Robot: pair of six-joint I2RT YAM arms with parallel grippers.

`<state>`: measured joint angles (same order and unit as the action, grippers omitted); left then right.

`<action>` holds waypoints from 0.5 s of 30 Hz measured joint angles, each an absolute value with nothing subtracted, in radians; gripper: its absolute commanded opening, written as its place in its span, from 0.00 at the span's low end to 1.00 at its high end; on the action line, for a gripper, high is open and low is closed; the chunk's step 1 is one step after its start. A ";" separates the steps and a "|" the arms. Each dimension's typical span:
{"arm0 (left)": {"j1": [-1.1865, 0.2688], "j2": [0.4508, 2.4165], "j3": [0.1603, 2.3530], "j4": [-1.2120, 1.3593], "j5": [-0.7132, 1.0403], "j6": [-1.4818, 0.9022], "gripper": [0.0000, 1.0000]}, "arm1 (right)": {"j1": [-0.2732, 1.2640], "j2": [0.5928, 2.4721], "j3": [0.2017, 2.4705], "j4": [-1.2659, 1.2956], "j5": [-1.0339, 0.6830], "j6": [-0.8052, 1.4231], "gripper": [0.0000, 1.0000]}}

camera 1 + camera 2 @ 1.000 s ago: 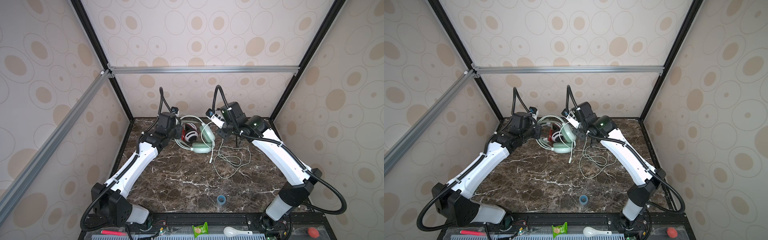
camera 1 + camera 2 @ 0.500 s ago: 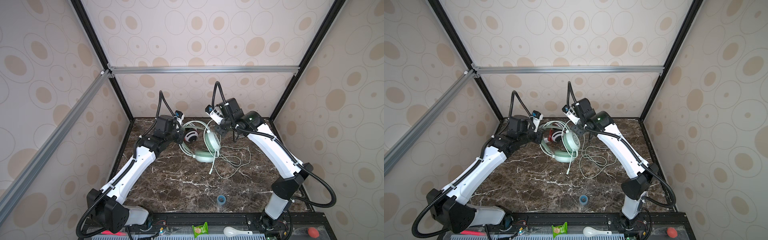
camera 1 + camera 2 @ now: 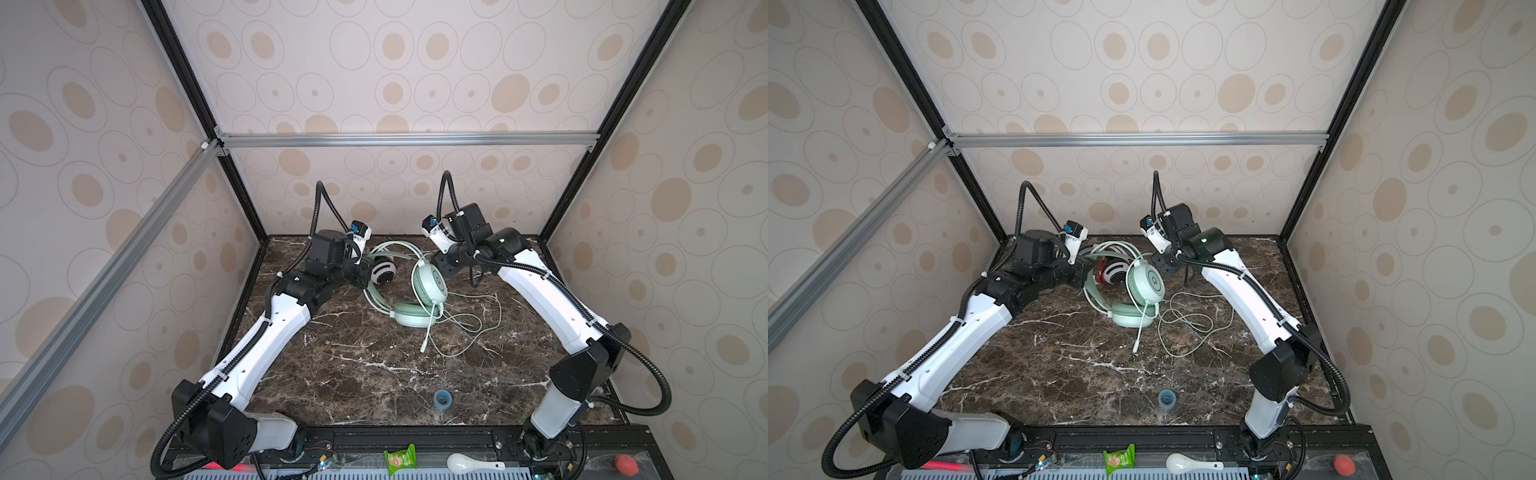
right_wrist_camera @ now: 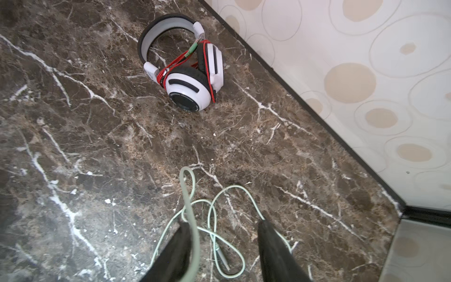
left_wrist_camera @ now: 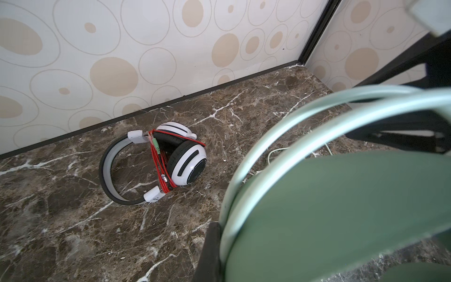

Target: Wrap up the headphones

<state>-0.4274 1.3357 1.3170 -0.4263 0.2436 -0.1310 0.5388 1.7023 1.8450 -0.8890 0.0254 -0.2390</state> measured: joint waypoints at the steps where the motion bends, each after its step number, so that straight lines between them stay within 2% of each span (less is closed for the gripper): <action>1: -0.427 1.336 1.317 -0.426 0.249 -0.136 0.00 | 0.527 1.685 1.816 -0.873 -0.002 -0.231 0.57; 5: -0.427 1.335 1.317 -0.426 0.271 -0.152 0.00 | 0.470 1.621 1.724 -0.808 -0.101 -0.194 0.65; 10: -0.427 1.334 1.331 -0.430 0.292 -0.185 0.00 | 0.411 1.538 1.600 -0.696 -0.210 -0.157 0.67; 15: -0.427 1.335 1.411 -0.432 0.292 -0.226 0.00 | 0.329 1.428 1.378 -0.507 -0.369 -0.080 0.75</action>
